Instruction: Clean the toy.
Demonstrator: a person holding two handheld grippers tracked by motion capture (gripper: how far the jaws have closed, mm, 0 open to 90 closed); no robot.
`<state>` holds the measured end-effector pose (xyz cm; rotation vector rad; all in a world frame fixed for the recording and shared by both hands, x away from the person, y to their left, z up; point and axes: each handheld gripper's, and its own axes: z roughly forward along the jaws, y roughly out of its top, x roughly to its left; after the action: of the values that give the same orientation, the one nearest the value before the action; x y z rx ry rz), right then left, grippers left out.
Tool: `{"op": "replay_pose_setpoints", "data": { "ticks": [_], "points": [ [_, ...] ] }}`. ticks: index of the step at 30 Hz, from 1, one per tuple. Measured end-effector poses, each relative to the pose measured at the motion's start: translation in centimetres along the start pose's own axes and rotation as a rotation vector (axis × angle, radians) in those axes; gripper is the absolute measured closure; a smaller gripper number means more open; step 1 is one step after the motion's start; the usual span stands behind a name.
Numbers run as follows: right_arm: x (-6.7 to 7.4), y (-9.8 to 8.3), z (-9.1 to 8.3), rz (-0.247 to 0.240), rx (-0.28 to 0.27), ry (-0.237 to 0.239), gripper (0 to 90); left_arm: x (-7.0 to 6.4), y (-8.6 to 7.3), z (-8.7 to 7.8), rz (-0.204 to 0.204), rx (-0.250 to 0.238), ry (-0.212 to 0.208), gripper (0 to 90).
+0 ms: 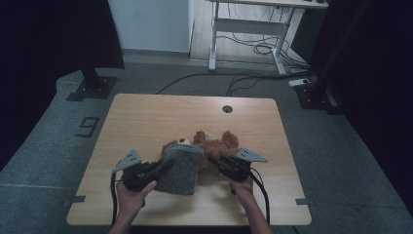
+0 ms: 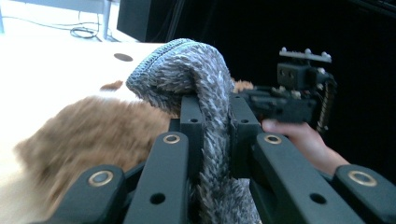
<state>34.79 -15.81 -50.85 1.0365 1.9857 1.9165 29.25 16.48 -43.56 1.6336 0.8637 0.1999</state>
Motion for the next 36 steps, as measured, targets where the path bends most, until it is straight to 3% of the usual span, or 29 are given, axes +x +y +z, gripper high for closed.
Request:
{"op": "replay_pose_setpoints", "data": {
  "ticks": [5,7,9,11,13,17,21,25,31,36],
  "points": [
    [0.1,0.0,0.0,-0.003,-0.002,-0.009,70.0,-0.4,0.8,4.6,0.014,0.058,-0.016,79.4],
    [0.1,-0.1,0.0,-0.003,-0.007,-0.016,70.1,-0.3,0.8,6.4,0.029,0.098,0.03,79.4],
    [0.2,-0.1,-0.1,0.005,-0.009,-0.02,70.4,0.3,0.3,7.9,0.015,0.131,0.064,79.5],
    [0.2,-0.2,-0.1,0.012,-0.018,-0.02,70.5,0.9,-0.2,8.7,0.015,0.152,0.108,79.7],
    [0.2,-0.3,-0.1,0.024,-0.02,-0.015,70.7,1.6,-1.1,9.1,-0.009,0.158,0.135,79.7],
    [0.1,-0.5,-0.3,0.022,-0.004,-0.007,70.8,2.3,-1.9,8.4,-0.021,0.146,0.153,79.9],
    [0.1,-0.8,-0.5,0.022,-0.007,-0.017,71.3,2.0,-1.7,7.3,0.037,0.141,0.198,79.9],
    [-0.2,-0.9,-0.7,0.033,-0.008,-0.018,71.4,2.3,-1.2,5.4,0.069,0.122,0.249,79.8],
    [-0.3,-1.0,-0.7,0.05,-0.016,-0.013,71.4,4.7,-1.5,2.4,0.05,0.109,0.352,79.7],
    [-0.3,-1.2,-0.8,0.06,-0.019,-0.01,71.4,6.6,-2.7,1.3,0.01,0.133,0.4,79.6]
  ]
}}
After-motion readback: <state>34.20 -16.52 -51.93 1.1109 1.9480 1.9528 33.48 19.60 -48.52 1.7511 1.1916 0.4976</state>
